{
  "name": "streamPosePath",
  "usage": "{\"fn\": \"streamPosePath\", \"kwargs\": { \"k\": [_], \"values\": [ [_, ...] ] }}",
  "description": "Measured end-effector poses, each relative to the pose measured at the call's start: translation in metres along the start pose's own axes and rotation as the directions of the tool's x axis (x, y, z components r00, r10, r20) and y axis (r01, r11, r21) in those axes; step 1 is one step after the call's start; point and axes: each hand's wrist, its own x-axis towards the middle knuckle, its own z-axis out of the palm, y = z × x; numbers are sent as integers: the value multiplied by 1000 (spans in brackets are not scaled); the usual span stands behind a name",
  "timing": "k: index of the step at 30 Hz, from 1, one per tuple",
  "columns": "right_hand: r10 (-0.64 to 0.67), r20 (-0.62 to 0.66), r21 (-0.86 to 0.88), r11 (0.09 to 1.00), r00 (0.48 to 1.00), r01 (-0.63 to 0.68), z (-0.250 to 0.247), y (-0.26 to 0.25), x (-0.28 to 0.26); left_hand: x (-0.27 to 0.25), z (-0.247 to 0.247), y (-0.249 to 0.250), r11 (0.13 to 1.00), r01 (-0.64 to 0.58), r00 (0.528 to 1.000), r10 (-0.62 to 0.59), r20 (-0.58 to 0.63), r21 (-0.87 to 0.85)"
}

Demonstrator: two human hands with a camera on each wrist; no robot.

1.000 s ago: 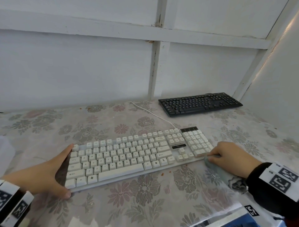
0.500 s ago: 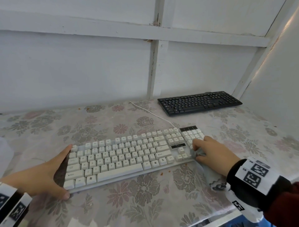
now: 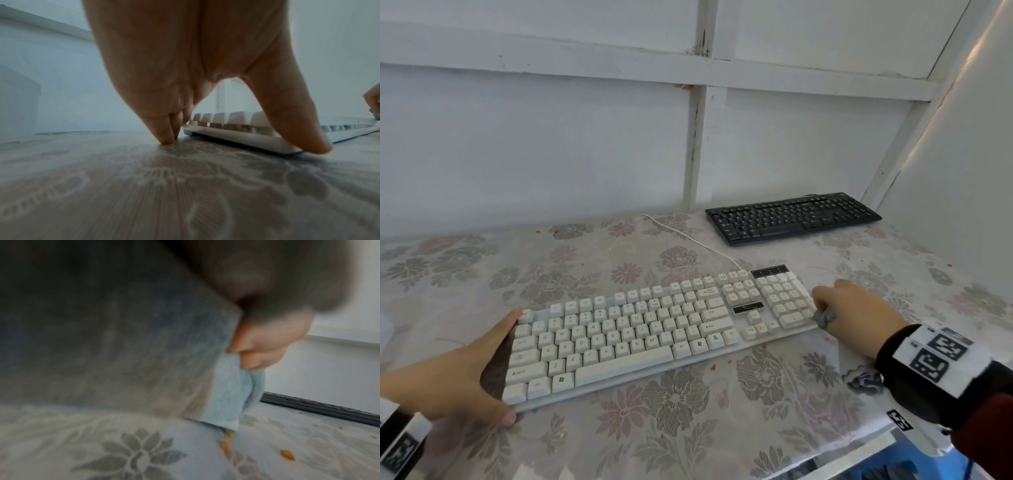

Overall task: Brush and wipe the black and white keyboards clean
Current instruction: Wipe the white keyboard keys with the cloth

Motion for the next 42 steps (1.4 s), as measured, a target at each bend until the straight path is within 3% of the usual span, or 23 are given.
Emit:
{"fn": "streamPosePath", "kwargs": {
  "k": [8, 12, 20, 25, 28, 32, 37, 42],
  "values": [
    [-213, 6, 208, 956, 977, 207, -2, -13, 5, 3, 2, -10, 1000, 3, 1000, -3, 3, -7],
    [-133, 53, 164, 979, 990, 123, 4, -6, 9, 3, 3, -14, 1000, 23, 1000, -22, 2, -20],
    [-106, 145, 172, 982, 984, 81, 4, 11, 21, 2, 4, -14, 1000, 13, 1000, -13, 21, -23],
    [29, 144, 91, 995, 989, -43, -5, 41, 30, -4, -2, 7, 1000, 18, 1000, -18, 0, 23],
    [101, 80, 145, 983, 992, -112, -14, 47, 41, -8, -4, 12, 1000, 22, 1000, -22, -6, 10],
    [64, 10, 222, 973, 998, -64, -11, 31, 66, -8, -7, 13, 1000, 1, 1000, -1, 14, 19],
    [33, 126, 123, 991, 991, -48, -3, 13, 77, -14, -14, 30, 1000, -17, 1000, 17, -3, 10],
    [1, 202, 112, 993, 979, -24, -4, 27, 58, -17, -14, 35, 1000, 3, 1000, -3, -13, 7]
  ]
}}
